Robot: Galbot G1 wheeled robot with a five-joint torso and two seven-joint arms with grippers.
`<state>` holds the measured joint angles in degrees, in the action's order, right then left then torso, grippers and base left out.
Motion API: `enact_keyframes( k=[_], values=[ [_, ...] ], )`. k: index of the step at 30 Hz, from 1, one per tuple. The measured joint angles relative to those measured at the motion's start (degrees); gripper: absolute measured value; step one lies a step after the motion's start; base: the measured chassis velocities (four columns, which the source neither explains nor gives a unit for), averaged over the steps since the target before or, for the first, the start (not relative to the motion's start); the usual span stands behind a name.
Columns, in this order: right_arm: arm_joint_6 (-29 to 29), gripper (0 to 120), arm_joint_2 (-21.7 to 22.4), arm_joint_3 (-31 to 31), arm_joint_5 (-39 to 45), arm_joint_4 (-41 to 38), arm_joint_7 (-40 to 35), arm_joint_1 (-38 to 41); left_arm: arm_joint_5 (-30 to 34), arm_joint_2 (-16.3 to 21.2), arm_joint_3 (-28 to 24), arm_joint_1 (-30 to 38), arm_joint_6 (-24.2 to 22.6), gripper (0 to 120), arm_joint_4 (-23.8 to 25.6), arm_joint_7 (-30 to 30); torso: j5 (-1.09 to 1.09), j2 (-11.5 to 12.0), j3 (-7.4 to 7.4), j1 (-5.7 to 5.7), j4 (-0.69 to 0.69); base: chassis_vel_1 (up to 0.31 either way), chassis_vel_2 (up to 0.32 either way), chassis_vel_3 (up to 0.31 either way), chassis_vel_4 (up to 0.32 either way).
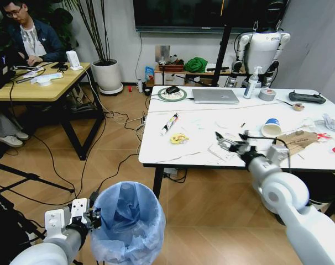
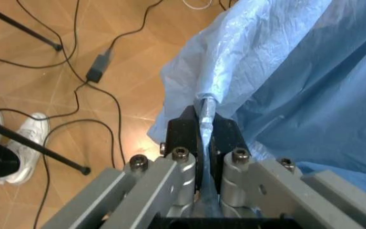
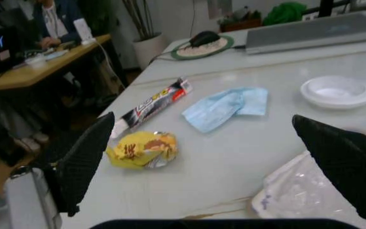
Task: Pick up the trash bin and place the trash from the table into it.
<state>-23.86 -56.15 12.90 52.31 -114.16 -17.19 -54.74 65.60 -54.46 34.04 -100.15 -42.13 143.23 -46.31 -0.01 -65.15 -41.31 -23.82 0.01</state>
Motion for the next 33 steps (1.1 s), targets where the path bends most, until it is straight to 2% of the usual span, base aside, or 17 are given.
enact_keyframes(
  k=[2,9,24,33],
  values=[
    [-0.96,100,-1.14,-2.88,0.08,2.30,-3.29,2.02,0.23,0.05,0.01,0.02,0.00,0,0.00,-0.19,0.02,0.02,0.00,0.00,0.01,0.000,0.000,0.000,0.000],
    [-5.51,100,-4.31,-5.31,1.23,6.76,-13.36,4.85,0.20,-0.81,-0.17,0.10,0.00,0,0.00,-0.23,0.01,0.07,0.03,0.02,-0.01,0.000,0.000,0.000,0.000],
    [-8.05,100,-0.99,-5.04,0.40,8.95,-15.13,6.73,0.15,-1.56,-0.60,0.55,0.00,0,0.01,-0.01,0.01,0.12,0.07,0.05,-0.01,0.000,0.000,0.000,0.000],
    [-8.46,100,-1.16,-6.16,0.47,9.02,-15.13,6.19,0.43,-1.35,-0.35,1.01,0.00,0,0.00,0.01,0.01,0.14,0.08,0.06,-0.01,0.000,0.000,0.000,0.000]
  ],
)
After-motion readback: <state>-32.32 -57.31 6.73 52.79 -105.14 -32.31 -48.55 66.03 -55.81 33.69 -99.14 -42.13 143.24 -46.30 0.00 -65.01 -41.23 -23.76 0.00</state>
